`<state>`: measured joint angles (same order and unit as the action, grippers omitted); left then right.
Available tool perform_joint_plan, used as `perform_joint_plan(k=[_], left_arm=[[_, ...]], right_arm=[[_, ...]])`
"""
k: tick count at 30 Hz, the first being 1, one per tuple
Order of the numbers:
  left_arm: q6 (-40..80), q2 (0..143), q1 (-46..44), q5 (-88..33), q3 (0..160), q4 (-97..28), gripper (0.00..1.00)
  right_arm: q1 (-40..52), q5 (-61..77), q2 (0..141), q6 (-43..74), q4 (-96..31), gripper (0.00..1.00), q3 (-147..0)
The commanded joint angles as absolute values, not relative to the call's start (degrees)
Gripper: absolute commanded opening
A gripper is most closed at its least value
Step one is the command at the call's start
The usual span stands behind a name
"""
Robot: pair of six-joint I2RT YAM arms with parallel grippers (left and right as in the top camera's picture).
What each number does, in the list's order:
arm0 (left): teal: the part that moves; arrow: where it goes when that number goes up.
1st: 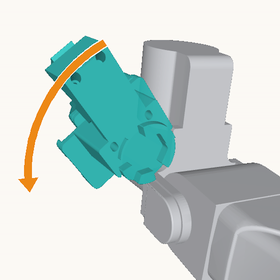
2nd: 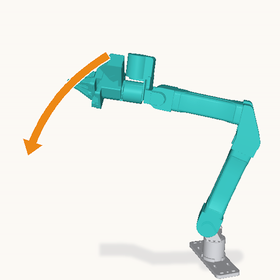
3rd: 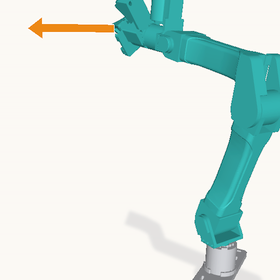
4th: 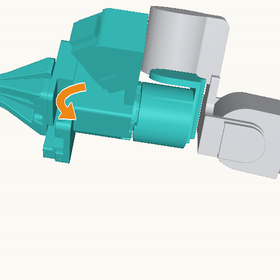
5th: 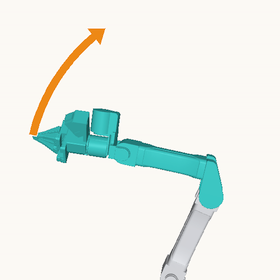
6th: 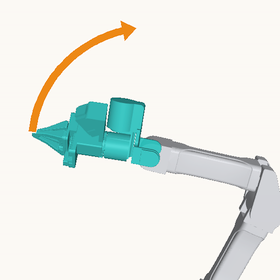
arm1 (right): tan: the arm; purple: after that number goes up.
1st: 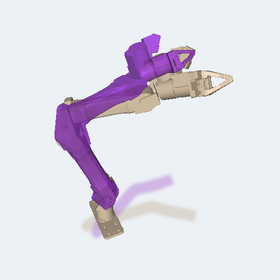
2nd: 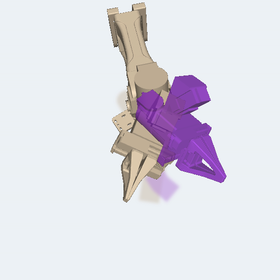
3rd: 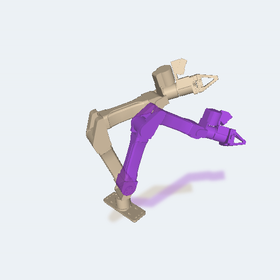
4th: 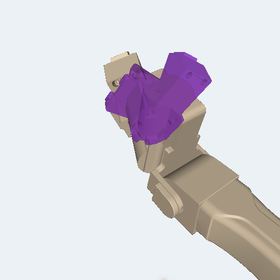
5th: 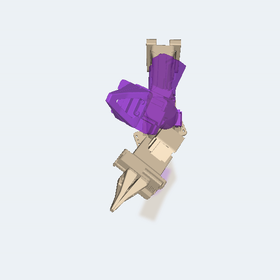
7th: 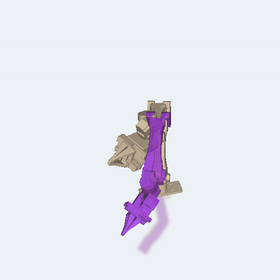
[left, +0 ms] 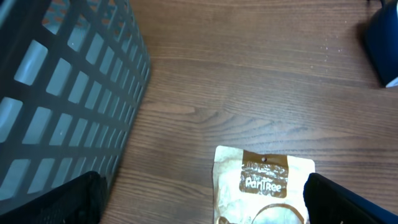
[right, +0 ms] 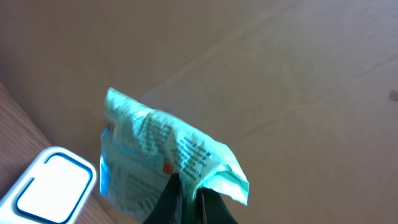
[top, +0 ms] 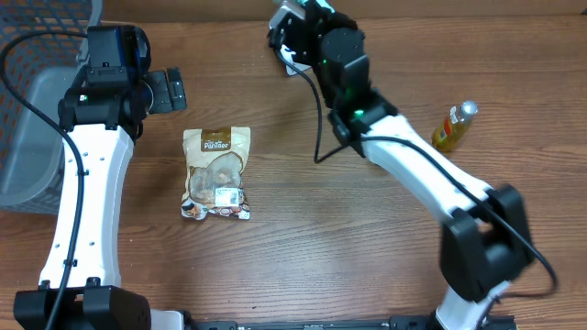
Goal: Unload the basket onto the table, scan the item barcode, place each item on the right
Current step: 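Hold the wipes pack barcode against the white scanner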
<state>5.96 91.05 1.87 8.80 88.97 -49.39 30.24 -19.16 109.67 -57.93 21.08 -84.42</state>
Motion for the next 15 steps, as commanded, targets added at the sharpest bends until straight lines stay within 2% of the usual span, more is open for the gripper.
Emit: perform_joint_plan(k=[1,6,15], left_arm=[[5.5,91.2,1.5,9.0,89.4,-49.3,1.00],[5.5,91.2,1.5,9.0,89.4,-49.3,0.99],[5.5,91.2,1.5,9.0,89.4,-49.3,1.00]], right_arm=[[29.7,-22.7,115.1,-64.9,28.3,0.04,-85.3],[28.3,-23.1,123.4,-68.4,39.8,0.03,-85.6],[26.5,-24.5,132.8,-71.0,36.2,0.04,-93.9]])
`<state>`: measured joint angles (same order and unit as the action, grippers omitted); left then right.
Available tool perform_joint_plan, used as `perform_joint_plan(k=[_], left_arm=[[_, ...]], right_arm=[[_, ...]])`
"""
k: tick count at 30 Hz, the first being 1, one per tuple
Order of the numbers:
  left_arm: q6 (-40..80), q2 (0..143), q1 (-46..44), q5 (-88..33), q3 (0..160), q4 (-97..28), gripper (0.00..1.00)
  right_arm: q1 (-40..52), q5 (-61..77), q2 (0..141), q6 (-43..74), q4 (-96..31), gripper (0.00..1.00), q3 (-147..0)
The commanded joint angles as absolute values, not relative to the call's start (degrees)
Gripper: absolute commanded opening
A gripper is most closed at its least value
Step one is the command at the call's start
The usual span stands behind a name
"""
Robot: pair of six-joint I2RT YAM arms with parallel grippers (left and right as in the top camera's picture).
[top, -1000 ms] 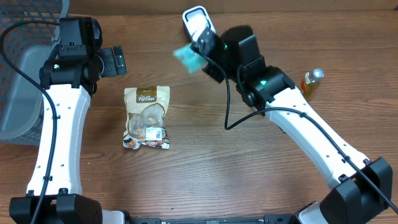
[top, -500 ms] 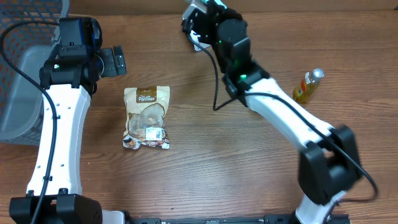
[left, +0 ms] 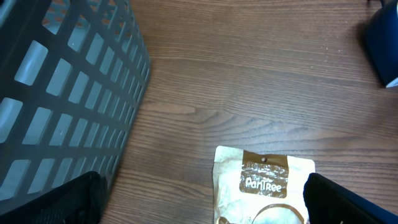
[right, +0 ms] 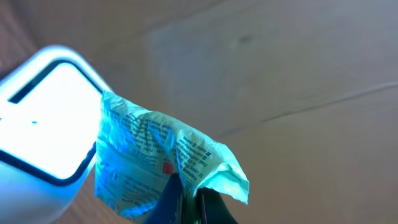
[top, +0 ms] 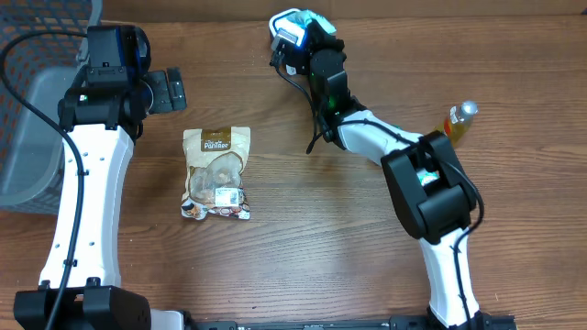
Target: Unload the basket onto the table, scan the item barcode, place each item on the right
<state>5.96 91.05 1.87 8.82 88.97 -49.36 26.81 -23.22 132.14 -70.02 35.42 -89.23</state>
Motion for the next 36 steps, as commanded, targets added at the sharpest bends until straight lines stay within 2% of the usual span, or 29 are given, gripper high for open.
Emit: perform_joint_plan(k=[1,10,20,27,33,36], left_arm=[[5.5,91.2,1.5,9.0,89.4,-49.3,1.00],[5.5,91.2,1.5,9.0,89.4,-49.3,0.99],[5.5,91.2,1.5,9.0,89.4,-49.3,1.00],[5.5,91.2,1.5,9.0,89.4,-49.3,1.00],[5.5,91.2,1.5,9.0,89.4,-49.3,1.00],[5.5,91.2,1.5,9.0,89.4,-49.3,1.00]], right_arm=[[26.4,-24.4,133.1,-71.0,36.1,0.04,-94.5],[26.3,-23.7,133.8,-69.7,27.4,0.03,-95.6],[27.8,-26.3,130.7,-64.8,26.3,0.04,-95.7],[27.9,-25.7,119.5,-46.3,11.5,0.03,-95.7],[26.9,-24.9,109.8,-24.4,-12.8,0.03,-95.7],[26.2,-19.0,107.3,-13.3,-26.0,0.03,-95.7]])
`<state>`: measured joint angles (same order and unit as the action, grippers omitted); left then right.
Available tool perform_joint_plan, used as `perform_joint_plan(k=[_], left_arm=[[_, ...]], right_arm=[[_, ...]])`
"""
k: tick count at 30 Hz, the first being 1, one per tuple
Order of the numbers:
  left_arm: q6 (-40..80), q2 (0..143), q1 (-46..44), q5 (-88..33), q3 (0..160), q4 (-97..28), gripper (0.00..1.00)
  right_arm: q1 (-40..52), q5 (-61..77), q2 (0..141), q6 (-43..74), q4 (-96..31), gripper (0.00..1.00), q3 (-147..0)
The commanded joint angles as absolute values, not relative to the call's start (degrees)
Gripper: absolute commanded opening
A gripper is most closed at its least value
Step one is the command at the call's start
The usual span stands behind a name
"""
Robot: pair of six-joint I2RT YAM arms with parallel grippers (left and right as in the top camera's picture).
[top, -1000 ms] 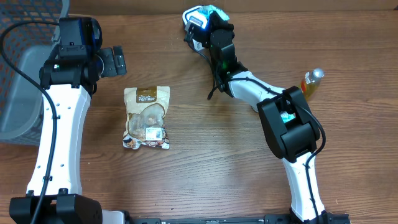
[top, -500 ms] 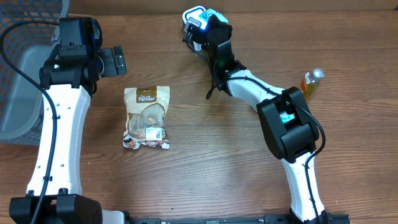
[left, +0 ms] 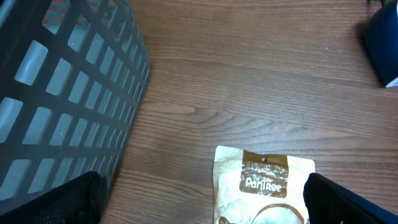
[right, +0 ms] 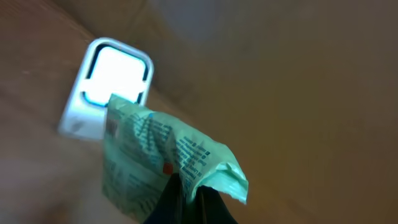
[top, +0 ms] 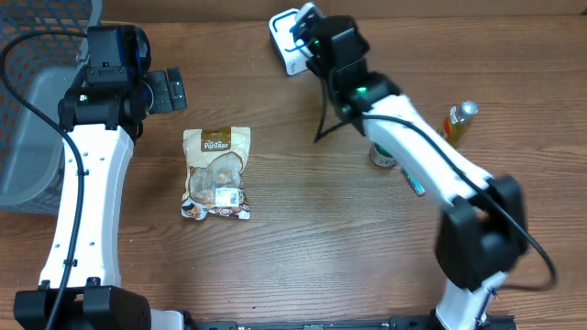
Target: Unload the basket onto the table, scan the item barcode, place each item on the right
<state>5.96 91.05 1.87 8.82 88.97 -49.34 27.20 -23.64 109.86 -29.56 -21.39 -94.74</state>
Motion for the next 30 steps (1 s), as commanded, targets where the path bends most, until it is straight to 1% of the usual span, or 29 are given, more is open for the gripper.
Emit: perform_joint_plan(k=[1,3,7,10,13,16,20,25,26,27,29,30], left_arm=[[5.5,91.2,1.5,9.0,89.4,-49.3,1.00],[5.5,91.2,1.5,9.0,89.4,-49.3,0.99],[5.5,91.2,1.5,9.0,89.4,-49.3,1.00],[5.5,91.2,1.5,9.0,89.4,-49.3,0.99],[5.5,91.2,1.5,9.0,89.4,-49.3,0.99],[5.5,91.2,1.5,9.0,89.4,-49.3,0.99],[5.5,91.2,1.5,9.0,89.4,-49.3,1.00],[5.5,91.2,1.5,9.0,89.4,-49.3,0.99],[5.5,91.2,1.5,9.0,89.4,-49.3,0.99],[5.5,91.2,1.5,9.0,89.4,-49.3,0.99],[5.5,91.2,1.5,9.0,89.4,-49.3,1.00],[5.5,91.2,1.5,9.0,89.4,-49.3,0.99]], right_arm=[[26.1,-16.5,107.0,-10.3,-29.9,0.03,-95.7],[25.6,-8.9,107.1,-3.6,-39.4,0.03,-95.6],[25.1,-1.7,107.4,-0.4,-50.3,0.04,-93.9],[25.1,1.7,107.4,1.2,-58.4,0.04,-92.2],[25.0,1.3,107.4,2.2,-63.4,0.04,-90.1],[24.9,-1.2,107.4,2.2,-65.3,0.04,-88.1],[24.9,-3.6,107.4,2.4,-63.7,0.04,-85.0],[24.6,-9.7,107.4,7.2,-62.1,0.04,-82.1],[24.6,-11.0,107.4,7.7,-61.5,0.06,-81.7],[24.6,-11.8,107.4,7.7,-61.1,0.21,-81.4],[24.6,-11.9,107.4,7.7,-60.8,0.32,-81.4],[24.6,-11.9,107.4,7.7,-60.5,0.39,-81.4]])
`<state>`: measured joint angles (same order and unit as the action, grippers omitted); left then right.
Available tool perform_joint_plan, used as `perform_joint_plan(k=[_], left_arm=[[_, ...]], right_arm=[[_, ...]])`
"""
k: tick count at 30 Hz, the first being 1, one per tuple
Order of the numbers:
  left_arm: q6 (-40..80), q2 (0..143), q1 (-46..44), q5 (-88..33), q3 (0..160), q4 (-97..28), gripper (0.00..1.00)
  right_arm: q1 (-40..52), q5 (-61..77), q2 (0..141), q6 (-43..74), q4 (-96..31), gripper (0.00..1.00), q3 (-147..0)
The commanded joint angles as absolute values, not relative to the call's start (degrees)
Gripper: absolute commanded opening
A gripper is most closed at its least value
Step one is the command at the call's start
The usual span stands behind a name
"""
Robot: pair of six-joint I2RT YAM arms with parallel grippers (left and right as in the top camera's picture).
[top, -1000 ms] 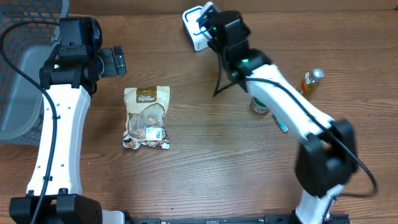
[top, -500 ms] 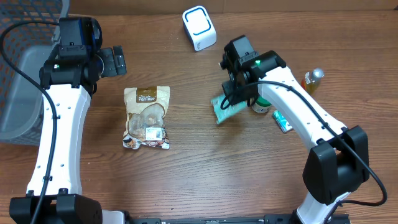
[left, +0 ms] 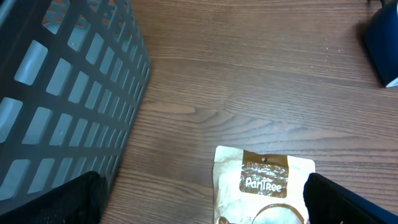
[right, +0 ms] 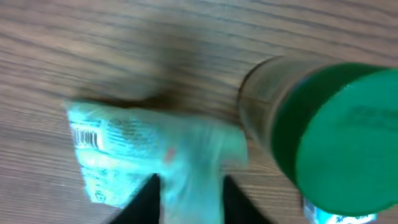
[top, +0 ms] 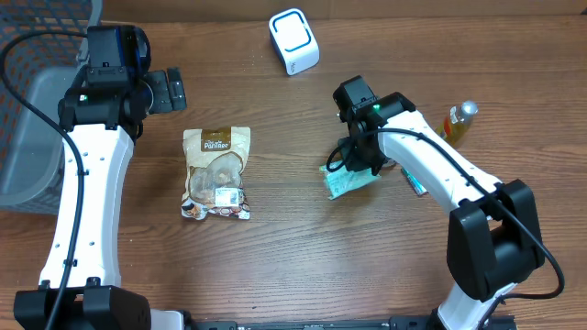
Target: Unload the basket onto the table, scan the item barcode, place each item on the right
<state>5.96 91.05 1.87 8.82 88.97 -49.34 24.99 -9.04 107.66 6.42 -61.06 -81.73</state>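
A light green packet [top: 346,182] lies flat on the table right of centre, its barcode [right: 86,135] facing up. My right gripper [right: 189,198] stands open low over it, jaws spread on either side of the packet's near end. The white scanner [top: 293,41] sits at the back of the table, well away from the packet. A brown PanTree pouch [top: 216,172] lies left of centre. My left gripper [left: 202,208] hangs open above the pouch's top edge [left: 264,177], holding nothing.
A grey mesh basket [top: 27,128] stands at the far left, its wall [left: 62,99] close to the left gripper. A green-lidded jar [right: 339,140] stands just right of the packet. An amber bottle [top: 456,126] lies at the right.
My right gripper was shut on the green packet near the scanner; it is now lower, at mid-table, open, with the packet lying on the wood. The left arm has not moved.
My right gripper held the green packet at the back near the scanner, then right against the scanner's lit face, then a little away from it. Now the packet lies on the table beside the jar and the jaws are open. The left arm stayed still throughout.
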Motion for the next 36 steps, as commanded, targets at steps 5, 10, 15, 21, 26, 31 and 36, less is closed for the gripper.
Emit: perform_joint_plan(k=[5,10,15,21,26,31,36], left_arm=[[5.5,91.2,1.5,9.0,89.4,-49.3,0.99],[5.5,91.2,1.5,9.0,89.4,-49.3,1.00],[5.5,91.2,1.5,9.0,89.4,-49.3,0.99],[5.5,91.2,1.5,9.0,89.4,-49.3,1.00],[5.5,91.2,1.5,9.0,89.4,-49.3,1.00],[5.5,91.2,1.5,9.0,89.4,-49.3,0.99],[5.5,91.2,1.5,9.0,89.4,-49.3,0.99]], right_arm=[[24.8,-11.1,107.4,7.7,-59.4,0.70,-81.4],[26.9,3.0,107.4,7.7,-56.4,0.54,-83.6],[32.0,15.0,107.4,7.7,-45.0,0.40,-83.7],[38.9,17.3,107.7,7.7,-30.7,0.16,-83.6],[43.3,13.6,110.1,7.7,-21.2,0.07,-83.6],[45.1,13.6,115.7,7.7,-12.3,0.04,-83.6],[45.9,13.6,121.6,7.6,-7.0,0.04,-83.6]])
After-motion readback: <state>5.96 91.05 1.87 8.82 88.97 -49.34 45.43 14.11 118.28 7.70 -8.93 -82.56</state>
